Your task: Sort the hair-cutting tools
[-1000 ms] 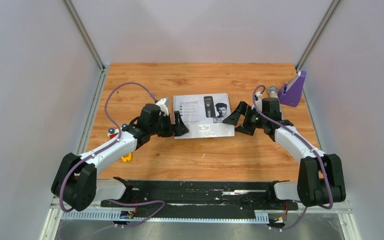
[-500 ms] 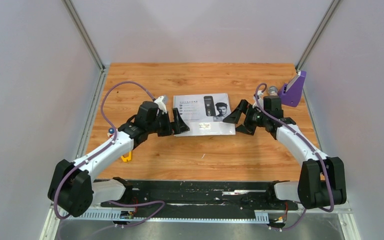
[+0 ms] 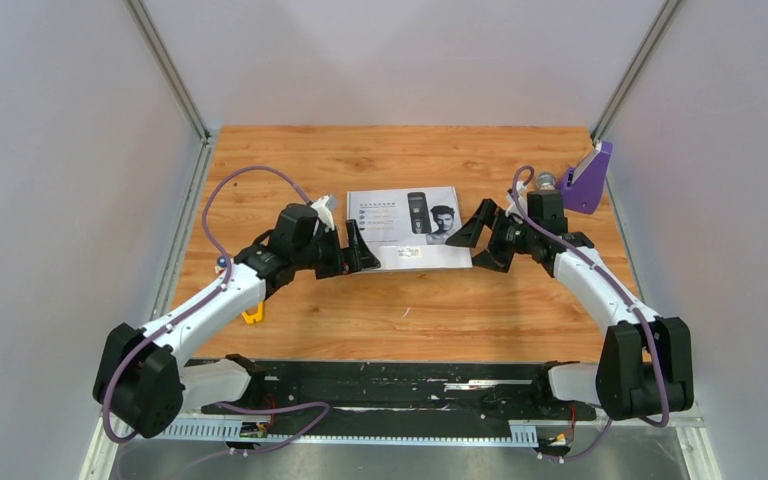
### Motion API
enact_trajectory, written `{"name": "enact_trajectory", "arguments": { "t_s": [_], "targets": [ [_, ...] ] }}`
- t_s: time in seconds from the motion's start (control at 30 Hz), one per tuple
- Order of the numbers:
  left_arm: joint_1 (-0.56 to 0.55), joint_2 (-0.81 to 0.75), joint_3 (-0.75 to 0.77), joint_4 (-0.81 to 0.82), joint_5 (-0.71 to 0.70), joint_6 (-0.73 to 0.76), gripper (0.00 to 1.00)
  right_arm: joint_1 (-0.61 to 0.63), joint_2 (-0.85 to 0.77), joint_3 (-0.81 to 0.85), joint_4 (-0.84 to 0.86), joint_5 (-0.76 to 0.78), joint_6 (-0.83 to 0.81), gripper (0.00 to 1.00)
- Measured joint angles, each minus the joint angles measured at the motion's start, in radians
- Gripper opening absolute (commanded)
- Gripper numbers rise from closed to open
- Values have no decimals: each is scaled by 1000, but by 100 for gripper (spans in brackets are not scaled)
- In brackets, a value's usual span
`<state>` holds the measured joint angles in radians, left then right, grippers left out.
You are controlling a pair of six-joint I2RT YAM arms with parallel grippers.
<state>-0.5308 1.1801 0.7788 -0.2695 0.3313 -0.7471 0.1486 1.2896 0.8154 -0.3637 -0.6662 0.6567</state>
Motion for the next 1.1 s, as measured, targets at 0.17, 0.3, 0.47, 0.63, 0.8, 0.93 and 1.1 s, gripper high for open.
{"name": "enact_trajectory", "arguments": {
  "t_s": [0.17,0.3,0.47,0.63,0.8,0.93,1.1],
  "targets": [
    [-4,-5,0,-35,-2,0,100,0,0,1,-21,13,-4,100],
    [-6,-6,-2,-46,-5,0,100,1,1,1,-29,19,-5,100],
    [-6,-3,-15,-43,-4,-1,100,2,13,1,-34,27,-7,100],
    [-6,16,-26,-40,-1,-6,100,2,27,1,-40,29,-8,100],
    [-6,28,-32,-37,1,-8,100,2,34,1,-43,29,-8,100],
    [-6,35,-32,-32,2,-8,100,2,35,1,-43,29,-8,100],
    [-6,39,-32,-34,3,-3,100,2,35,1,-44,29,-16,100]
  ]
}}
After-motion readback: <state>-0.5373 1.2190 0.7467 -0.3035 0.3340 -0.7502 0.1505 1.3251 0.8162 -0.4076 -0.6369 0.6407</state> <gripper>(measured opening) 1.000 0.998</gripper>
